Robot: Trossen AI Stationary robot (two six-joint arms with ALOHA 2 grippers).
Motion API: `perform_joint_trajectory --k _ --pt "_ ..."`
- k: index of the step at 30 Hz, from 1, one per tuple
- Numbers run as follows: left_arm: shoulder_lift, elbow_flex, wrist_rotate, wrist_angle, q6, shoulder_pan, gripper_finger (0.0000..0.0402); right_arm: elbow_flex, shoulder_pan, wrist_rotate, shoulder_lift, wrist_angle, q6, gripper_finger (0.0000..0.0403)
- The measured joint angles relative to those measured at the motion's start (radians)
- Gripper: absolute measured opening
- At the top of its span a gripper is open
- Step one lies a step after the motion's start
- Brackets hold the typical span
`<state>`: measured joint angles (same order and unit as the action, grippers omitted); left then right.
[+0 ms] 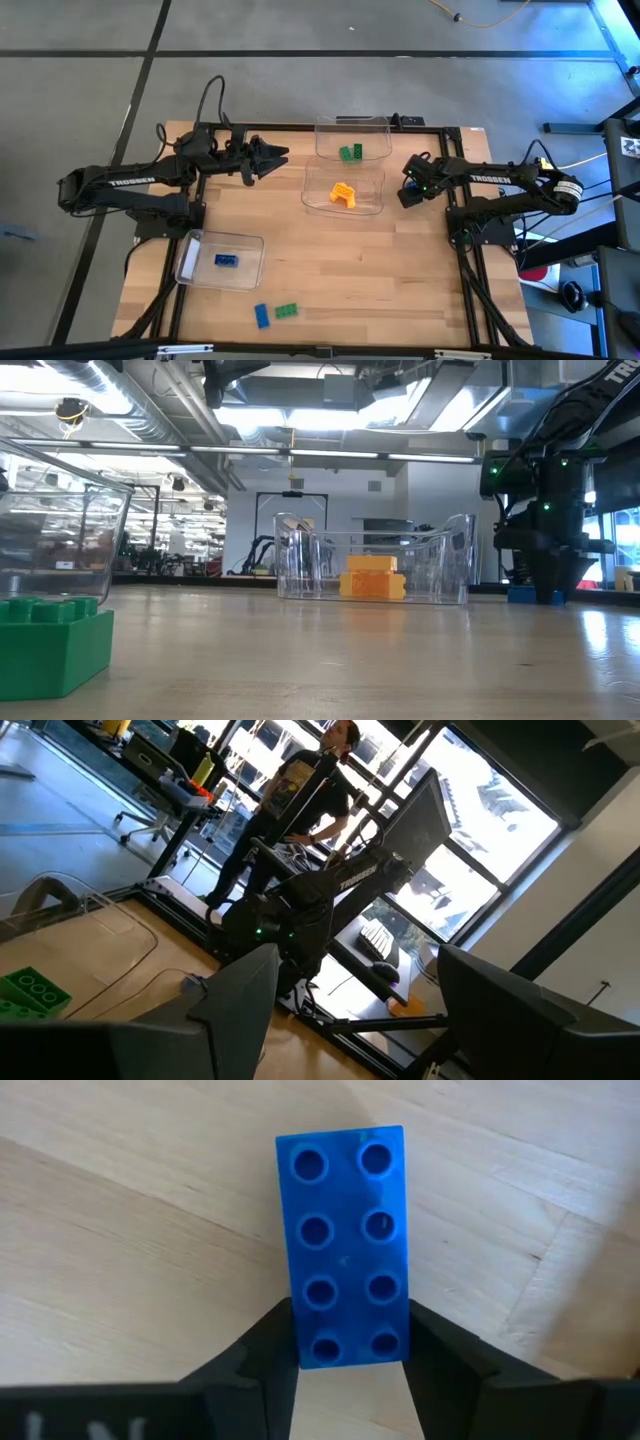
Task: Sort & place blocks by color
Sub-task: Put the top blue game piece into the bottom bottom transparent bin
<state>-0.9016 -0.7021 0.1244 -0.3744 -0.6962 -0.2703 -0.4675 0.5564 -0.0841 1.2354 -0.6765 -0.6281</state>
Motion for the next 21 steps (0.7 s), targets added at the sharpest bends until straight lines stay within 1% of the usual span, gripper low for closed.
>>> perform_joint_trajectory --k 18,21 --pt "0.0 0.0 -0.007 0.0 0.0 0.0 0.0266 0.001 0.0 -0.002 0.001 0.001 -0.001 0.0147" --pt "0.0 0.0 -0.008 0.0 0.0 0.0 0.0266 0.001 0.0 -0.002 0.001 0.001 -0.021 0.0147"
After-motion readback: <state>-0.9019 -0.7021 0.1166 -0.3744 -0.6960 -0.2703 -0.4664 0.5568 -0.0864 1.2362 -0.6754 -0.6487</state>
